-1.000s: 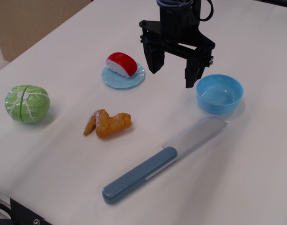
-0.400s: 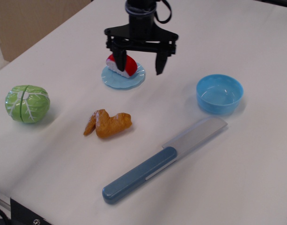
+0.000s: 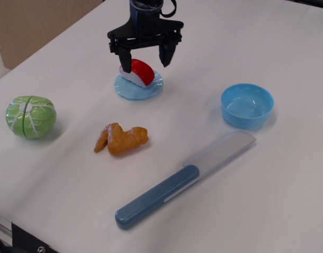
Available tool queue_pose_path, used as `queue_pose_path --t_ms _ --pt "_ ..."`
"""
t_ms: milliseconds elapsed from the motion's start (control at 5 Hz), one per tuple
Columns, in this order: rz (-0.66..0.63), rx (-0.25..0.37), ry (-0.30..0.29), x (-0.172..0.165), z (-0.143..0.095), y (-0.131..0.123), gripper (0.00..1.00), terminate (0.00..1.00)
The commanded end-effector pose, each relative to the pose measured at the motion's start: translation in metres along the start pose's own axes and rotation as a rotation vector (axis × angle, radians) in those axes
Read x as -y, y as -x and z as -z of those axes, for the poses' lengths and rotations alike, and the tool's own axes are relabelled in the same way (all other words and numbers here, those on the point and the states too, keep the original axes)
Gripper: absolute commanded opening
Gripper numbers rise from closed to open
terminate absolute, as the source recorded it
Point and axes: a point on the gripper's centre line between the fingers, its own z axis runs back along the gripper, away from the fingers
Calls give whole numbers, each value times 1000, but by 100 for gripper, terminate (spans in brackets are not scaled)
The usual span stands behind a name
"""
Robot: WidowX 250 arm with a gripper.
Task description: Take sushi off plate
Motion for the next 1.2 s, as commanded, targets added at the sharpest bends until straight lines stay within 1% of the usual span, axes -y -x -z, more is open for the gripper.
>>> queue_pose_path --t_ms 0,200,400,600,800,1000 --pt "-220 47 -71 -12 -14 -21 100 0" --pt "-292 28 -42 -15 0 -25 100 0" --pt "-331 14 -57 -12 14 -42 100 0" --pt "-356 24 -31 -18 25 -48 100 0" --pt "-377 39 -4 -20 28 -41 100 0" --pt "-374 17 -5 -19 25 -34 100 0"
